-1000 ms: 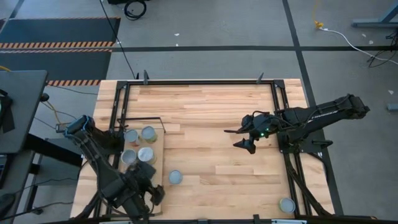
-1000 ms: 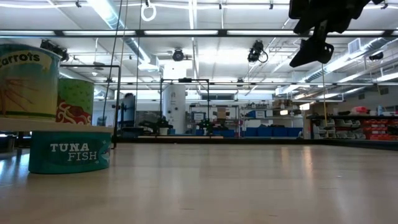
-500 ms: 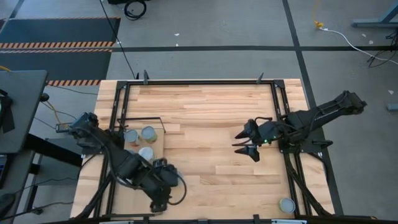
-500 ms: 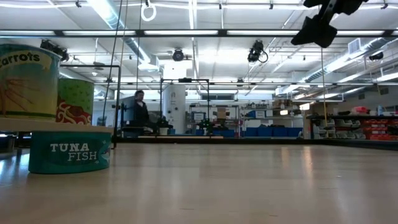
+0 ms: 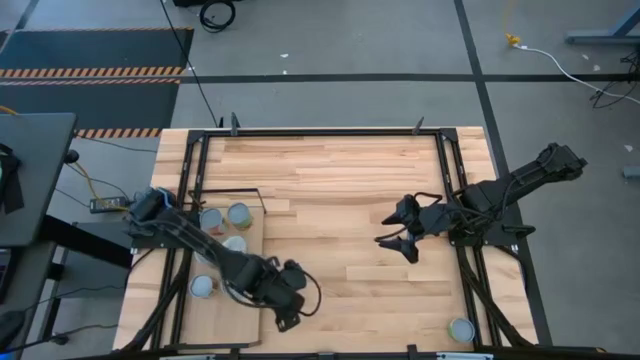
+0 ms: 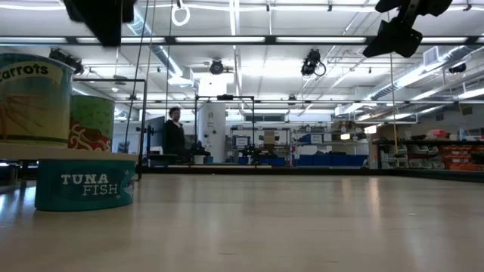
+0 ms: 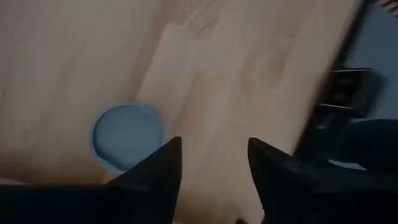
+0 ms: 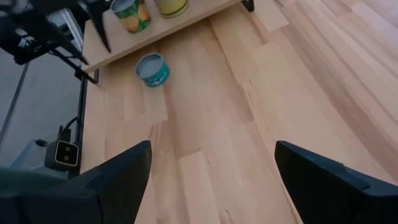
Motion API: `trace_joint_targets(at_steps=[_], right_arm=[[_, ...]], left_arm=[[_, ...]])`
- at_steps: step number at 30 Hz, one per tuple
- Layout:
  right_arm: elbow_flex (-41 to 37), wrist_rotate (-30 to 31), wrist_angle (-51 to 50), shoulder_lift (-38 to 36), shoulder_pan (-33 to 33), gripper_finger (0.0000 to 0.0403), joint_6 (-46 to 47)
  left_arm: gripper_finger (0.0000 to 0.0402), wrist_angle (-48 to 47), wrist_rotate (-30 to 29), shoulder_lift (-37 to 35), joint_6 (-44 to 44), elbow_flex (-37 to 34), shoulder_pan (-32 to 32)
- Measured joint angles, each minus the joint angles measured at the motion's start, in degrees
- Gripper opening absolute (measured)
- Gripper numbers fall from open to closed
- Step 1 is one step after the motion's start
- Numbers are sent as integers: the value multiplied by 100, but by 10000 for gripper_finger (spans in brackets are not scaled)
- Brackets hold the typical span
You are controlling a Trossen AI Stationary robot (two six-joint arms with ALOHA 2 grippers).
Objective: Pick and place cans onto a shelf
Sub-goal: Put the blue can on the shelf
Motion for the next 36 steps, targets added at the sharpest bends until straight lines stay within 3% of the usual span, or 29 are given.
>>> trace_joint_targets(at_steps=[5, 12, 17, 36], right_arm=[[0, 0, -123, 0, 55, 347, 84], [0, -50, -244, 0, 143, 347, 207], [0, -106, -262, 0, 141, 347, 214], [0, -107, -256, 0, 139, 347, 343]], left_arm=[[170, -402, 470, 589, -949, -7, 170], [146, 170, 245, 924, -1729, 2, 215], [142, -65, 107, 1075, -2406, 1, 211], [142, -377, -189, 1395, -2587, 223, 209]])
